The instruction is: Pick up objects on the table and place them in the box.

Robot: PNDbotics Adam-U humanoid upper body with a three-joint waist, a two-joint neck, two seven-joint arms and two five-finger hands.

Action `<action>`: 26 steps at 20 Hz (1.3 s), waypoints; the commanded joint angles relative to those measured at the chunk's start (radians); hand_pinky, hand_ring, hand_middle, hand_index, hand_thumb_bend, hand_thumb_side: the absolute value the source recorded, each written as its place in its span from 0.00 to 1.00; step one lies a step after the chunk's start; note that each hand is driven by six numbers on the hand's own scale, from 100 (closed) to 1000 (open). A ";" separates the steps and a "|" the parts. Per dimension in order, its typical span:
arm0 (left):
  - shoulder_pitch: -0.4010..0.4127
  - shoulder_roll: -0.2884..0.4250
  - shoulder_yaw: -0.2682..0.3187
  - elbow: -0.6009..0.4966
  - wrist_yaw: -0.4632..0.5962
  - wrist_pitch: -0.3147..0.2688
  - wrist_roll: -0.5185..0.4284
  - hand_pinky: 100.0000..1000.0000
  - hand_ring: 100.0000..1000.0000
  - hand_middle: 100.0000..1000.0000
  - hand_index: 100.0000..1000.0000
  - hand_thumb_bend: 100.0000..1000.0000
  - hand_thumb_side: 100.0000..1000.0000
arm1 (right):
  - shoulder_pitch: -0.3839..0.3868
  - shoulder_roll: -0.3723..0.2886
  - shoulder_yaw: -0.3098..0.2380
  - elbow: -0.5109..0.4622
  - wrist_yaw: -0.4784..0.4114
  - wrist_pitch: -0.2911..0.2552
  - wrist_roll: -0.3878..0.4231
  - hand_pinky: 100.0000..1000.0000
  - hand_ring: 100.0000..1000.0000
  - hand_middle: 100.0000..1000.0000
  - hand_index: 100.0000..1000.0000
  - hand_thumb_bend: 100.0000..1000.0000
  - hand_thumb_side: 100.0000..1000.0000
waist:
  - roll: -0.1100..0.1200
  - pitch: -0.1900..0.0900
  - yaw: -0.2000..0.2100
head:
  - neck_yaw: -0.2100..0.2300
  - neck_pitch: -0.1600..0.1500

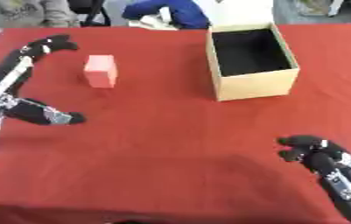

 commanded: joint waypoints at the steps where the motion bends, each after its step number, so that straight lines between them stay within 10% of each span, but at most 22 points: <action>1: -0.004 0.100 -0.006 -0.012 -0.032 -0.008 0.042 0.90 1.00 0.76 0.89 0.82 0.02 | -0.001 -0.020 0.002 -0.017 0.005 0.000 0.004 0.83 0.89 0.53 0.80 0.00 0.60 | 0.003 -0.016 0.003 | -0.006 -0.005; 13: -0.121 0.294 -0.033 0.105 -0.029 0.041 0.120 0.82 1.00 0.75 0.89 0.82 0.05 | 0.011 -0.025 0.008 -0.013 0.009 0.003 0.010 0.83 0.89 0.53 0.80 0.00 0.60 | 0.010 -0.030 0.001 | -0.012 0.006; 26: -0.349 0.379 -0.133 0.453 -0.107 0.009 -0.003 0.79 1.00 0.73 0.88 0.83 0.21 | 0.016 -0.027 0.018 -0.009 0.012 0.005 0.019 0.83 0.89 0.53 0.80 0.00 0.60 | 0.013 -0.035 -0.015 | -0.001 0.007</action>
